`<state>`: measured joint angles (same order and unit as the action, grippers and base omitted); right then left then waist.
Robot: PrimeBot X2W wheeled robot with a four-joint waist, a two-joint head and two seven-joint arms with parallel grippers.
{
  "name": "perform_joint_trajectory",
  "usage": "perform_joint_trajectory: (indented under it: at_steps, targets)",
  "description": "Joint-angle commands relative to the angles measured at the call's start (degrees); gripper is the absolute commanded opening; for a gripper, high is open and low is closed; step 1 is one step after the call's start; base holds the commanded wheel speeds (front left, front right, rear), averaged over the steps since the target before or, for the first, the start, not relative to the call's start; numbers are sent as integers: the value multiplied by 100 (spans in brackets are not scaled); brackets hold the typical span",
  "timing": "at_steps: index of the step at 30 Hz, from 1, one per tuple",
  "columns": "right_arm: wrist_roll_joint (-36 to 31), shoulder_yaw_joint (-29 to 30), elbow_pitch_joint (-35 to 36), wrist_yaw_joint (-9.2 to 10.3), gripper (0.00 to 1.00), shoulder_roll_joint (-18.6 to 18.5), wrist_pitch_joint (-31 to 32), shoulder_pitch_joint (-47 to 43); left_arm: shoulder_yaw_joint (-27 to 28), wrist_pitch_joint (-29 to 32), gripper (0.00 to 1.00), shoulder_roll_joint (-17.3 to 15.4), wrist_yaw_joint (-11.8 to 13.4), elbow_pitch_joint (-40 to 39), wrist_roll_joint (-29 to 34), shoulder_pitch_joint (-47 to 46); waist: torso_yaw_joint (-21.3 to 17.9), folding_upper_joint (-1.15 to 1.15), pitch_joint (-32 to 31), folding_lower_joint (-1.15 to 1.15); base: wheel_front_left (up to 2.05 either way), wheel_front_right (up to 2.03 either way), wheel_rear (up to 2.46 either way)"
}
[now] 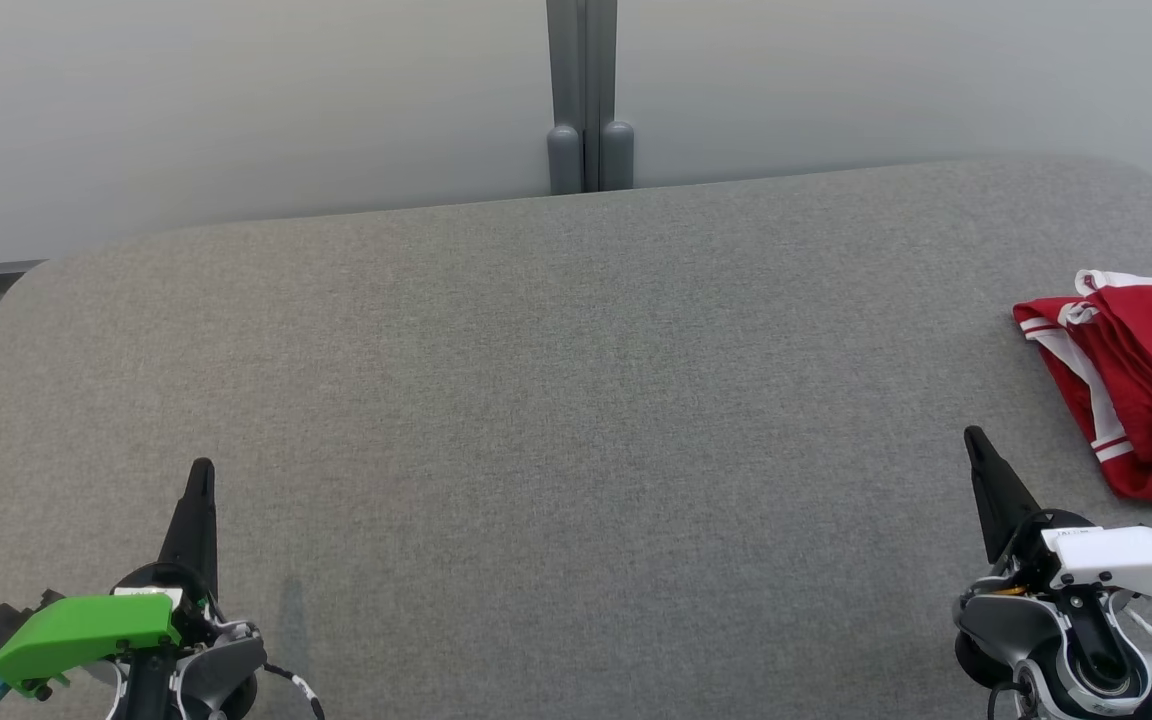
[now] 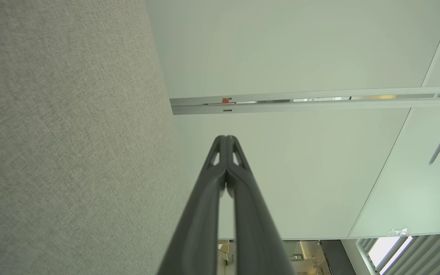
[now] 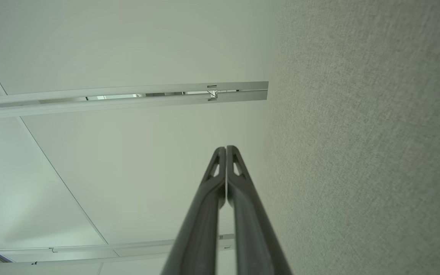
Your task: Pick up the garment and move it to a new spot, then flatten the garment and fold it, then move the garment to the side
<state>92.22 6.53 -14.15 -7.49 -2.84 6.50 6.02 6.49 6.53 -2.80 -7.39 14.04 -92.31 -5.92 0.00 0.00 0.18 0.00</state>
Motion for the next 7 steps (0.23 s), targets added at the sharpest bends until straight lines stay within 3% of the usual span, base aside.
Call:
perform_joint_trajectory:
  at_steps: [1,7]
  targets:
    - [37,8,28,0,0,-4,19,37,14,21,0,-15,-18,-7,-18,-60,0,0,0,0,0,0,0]
    - [37,7,28,0,0,-4,19,37,14,21,0,-15,-18,-7,-19,-60,0,0,0,0,0,0,0]
